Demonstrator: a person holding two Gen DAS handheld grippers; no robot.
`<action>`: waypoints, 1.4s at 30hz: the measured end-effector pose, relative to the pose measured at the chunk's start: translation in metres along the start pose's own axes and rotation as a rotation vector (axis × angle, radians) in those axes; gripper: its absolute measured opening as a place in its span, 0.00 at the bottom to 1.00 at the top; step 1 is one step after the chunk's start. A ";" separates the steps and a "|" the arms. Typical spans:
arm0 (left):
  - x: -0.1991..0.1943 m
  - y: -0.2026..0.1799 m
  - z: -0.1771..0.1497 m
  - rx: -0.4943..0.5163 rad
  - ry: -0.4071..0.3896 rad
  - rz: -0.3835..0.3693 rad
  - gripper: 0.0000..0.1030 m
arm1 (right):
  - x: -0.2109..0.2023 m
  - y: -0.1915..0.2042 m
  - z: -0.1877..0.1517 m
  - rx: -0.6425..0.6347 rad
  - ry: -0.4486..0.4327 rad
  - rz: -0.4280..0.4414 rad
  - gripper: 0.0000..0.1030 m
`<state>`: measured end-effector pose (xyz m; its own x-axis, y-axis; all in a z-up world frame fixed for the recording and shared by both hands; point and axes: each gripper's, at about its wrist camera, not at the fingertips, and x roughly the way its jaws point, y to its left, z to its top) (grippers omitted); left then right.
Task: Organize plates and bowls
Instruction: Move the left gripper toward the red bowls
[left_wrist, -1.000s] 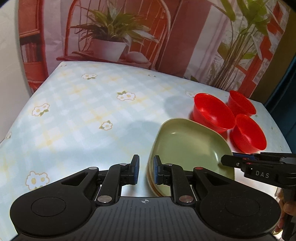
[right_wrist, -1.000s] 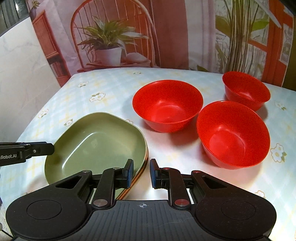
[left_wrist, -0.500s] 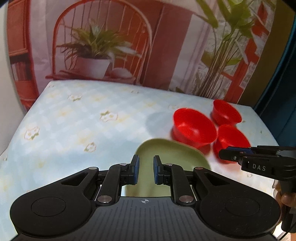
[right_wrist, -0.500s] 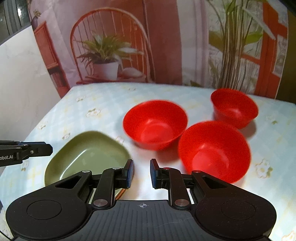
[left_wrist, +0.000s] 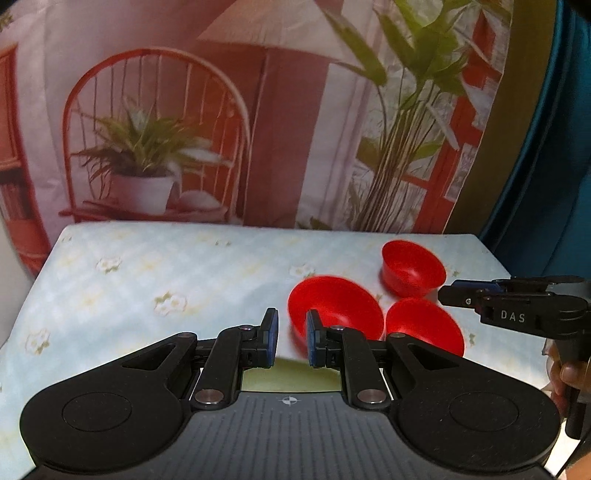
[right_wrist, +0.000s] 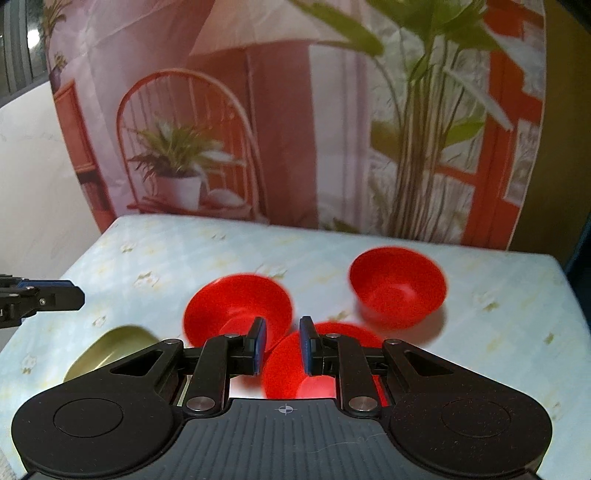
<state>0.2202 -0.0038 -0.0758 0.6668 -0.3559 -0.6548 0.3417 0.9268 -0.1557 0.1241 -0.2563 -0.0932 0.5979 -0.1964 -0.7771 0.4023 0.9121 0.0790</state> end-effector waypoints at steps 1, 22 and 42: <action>0.001 -0.002 0.002 0.004 -0.002 0.001 0.16 | -0.001 -0.004 0.003 0.001 -0.003 -0.003 0.18; 0.052 -0.038 0.065 0.055 -0.027 0.014 0.16 | 0.005 -0.084 0.046 0.035 -0.041 -0.074 0.18; 0.097 -0.037 0.064 0.057 0.041 0.016 0.16 | 0.037 -0.114 0.041 0.075 -0.002 -0.083 0.18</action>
<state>0.3144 -0.0804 -0.0864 0.6450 -0.3349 -0.6869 0.3691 0.9236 -0.1038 0.1285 -0.3820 -0.1055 0.5613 -0.2711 -0.7820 0.5014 0.8631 0.0607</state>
